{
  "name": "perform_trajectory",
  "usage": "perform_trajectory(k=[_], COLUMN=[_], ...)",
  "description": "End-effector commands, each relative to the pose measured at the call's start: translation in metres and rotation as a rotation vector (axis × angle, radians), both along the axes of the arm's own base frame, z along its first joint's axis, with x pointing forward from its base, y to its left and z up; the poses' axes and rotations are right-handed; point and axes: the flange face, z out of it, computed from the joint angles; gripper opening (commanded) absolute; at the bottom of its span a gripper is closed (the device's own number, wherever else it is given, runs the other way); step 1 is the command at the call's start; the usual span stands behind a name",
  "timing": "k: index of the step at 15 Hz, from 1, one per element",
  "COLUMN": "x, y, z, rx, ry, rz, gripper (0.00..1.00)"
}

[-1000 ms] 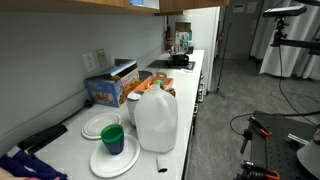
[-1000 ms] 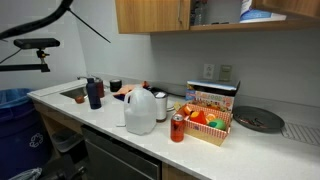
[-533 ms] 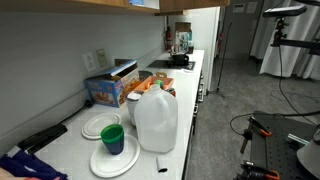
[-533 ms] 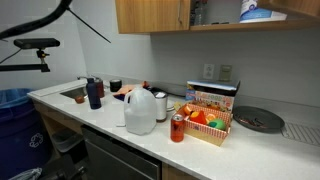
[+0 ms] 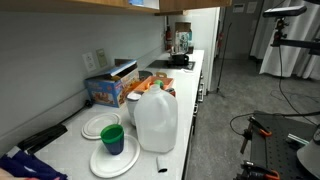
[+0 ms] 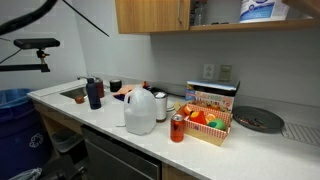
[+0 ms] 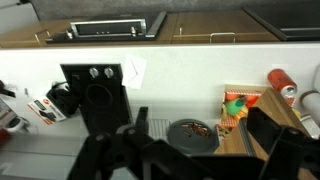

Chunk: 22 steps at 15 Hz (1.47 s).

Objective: Open the right door of the upper cabinet on the left.

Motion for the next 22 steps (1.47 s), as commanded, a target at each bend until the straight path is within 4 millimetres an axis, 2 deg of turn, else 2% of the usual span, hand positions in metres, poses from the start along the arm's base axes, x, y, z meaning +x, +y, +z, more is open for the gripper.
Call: perform_trajectory(k=[1,5,9,16,22], x=[-0.023,-0.043,-0.052,-0.037,-0.033], y=[-0.017,-0.014,0.005,0.039,0.062], z=[0.033,0.06,0.077,0.098,0.107], rx=[-0.106,-0.129,-0.076,0.048,0.149], ry=[0.071,0.033,-0.048,-0.226,-0.272], rz=[-0.064,-0.084,-0.056,0.054,0.16], gripper=[1.0,1.0,1.0,1.0,1.0])
